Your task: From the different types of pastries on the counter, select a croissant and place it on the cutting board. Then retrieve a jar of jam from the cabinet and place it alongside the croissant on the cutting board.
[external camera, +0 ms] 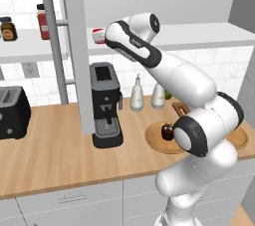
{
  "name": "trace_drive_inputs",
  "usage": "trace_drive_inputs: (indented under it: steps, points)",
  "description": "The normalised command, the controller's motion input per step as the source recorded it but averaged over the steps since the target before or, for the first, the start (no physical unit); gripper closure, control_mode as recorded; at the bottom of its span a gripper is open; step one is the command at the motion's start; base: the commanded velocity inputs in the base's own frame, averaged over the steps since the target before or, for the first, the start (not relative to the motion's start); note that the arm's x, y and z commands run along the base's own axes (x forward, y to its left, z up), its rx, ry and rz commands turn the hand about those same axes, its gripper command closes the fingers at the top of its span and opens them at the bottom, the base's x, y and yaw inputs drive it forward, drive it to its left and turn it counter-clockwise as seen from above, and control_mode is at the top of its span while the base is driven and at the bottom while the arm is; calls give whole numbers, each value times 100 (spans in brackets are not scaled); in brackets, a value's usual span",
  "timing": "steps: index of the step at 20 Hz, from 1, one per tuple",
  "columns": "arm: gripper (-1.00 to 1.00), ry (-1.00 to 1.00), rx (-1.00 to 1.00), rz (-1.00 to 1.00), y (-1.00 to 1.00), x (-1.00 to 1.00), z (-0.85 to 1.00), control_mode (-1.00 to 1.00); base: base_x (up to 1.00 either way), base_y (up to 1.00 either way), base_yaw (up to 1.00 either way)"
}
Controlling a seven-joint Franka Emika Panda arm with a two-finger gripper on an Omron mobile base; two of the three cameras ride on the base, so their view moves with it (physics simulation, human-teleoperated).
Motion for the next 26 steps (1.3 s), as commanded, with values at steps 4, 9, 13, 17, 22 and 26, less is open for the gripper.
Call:
trace_drive_inputs:
  steps: [4,9,13,17,22,26]
  points:
    - [100,0,0,0,0,-4,-1,-100,0,0,0]
    - [100,-3,5,0,-33,-56,0,-100,0,0,0]
    - [100,-17,12,0,-66,-100,9,-100,0,0,0]
    - [100,-17,8,0,-81,-100,30,-100,0,0,0]
    - [100,-4,2,0,-99,-100,6,-100,0,0,0]
    - [100,0,-3,0,-100,-85,-20,-100,0,0,0]
